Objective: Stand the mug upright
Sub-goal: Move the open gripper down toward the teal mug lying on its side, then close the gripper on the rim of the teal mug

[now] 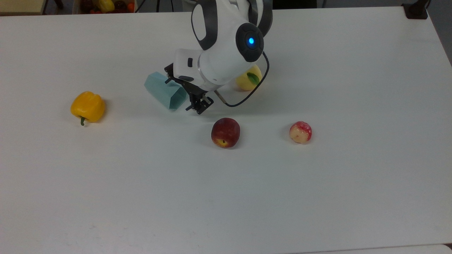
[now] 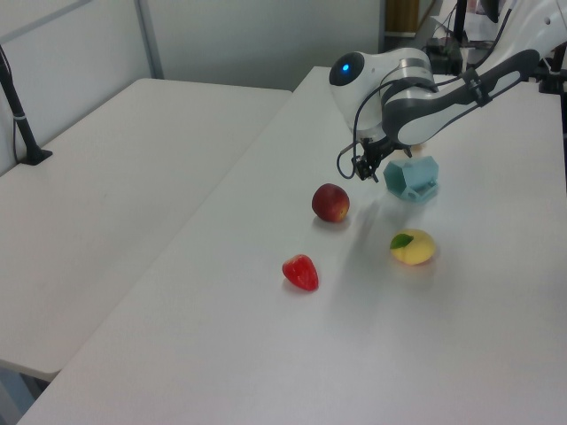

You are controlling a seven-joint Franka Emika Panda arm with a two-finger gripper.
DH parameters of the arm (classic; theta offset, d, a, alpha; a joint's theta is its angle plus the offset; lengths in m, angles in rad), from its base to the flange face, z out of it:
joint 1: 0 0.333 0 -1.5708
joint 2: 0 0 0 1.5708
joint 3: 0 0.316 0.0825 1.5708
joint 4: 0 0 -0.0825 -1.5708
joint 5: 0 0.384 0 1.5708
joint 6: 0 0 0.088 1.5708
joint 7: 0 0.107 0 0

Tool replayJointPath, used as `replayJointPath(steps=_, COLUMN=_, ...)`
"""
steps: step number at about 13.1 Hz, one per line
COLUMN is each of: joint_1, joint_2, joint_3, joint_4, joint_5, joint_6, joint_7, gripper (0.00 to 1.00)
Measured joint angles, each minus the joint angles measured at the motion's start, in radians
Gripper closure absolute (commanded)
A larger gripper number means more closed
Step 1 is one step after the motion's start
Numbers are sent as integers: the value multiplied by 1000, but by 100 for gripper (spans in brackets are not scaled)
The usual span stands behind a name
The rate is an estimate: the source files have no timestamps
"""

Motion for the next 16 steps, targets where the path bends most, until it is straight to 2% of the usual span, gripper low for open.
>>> replayJointPath(steps=4, joint_1=-45, joint_2=2, joint_3=-2, joint_4=-30, joint_5=-3, joint_6=0, joint_7=-49, gripper=1)
replayJointPath(steps=6, joint_1=-46, joint_2=3, joint_3=-1, joint_4=-48, joint_5=-3, joint_6=-1, joint_7=-100, gripper=8)
replayJointPath(steps=8, joint_1=-46, joint_2=4, joint_3=-1, joint_4=-63, joint_5=-3, joint_6=-20, joint_7=-167, gripper=37)
replayJointPath(steps=9, joint_1=-46, joint_2=3, joint_3=-1, joint_4=-65, joint_5=-5, joint_6=-34, joint_7=-199, gripper=67)
replayJointPath(steps=10, joint_1=-46, joint_2=-2, joint_3=-2, joint_4=-63, joint_5=-8, joint_6=-55, joint_7=-243, gripper=88)
replayJointPath(steps=11, joint_1=-46, joint_2=-8, joint_3=-2, joint_4=-63, joint_5=-9, joint_6=-65, joint_7=-262, gripper=99)
replayJointPath(steps=16, joint_1=-46, joint_2=-26, joint_3=-1, joint_4=-64, joint_5=-11, joint_6=-82, joint_7=-296, gripper=100)
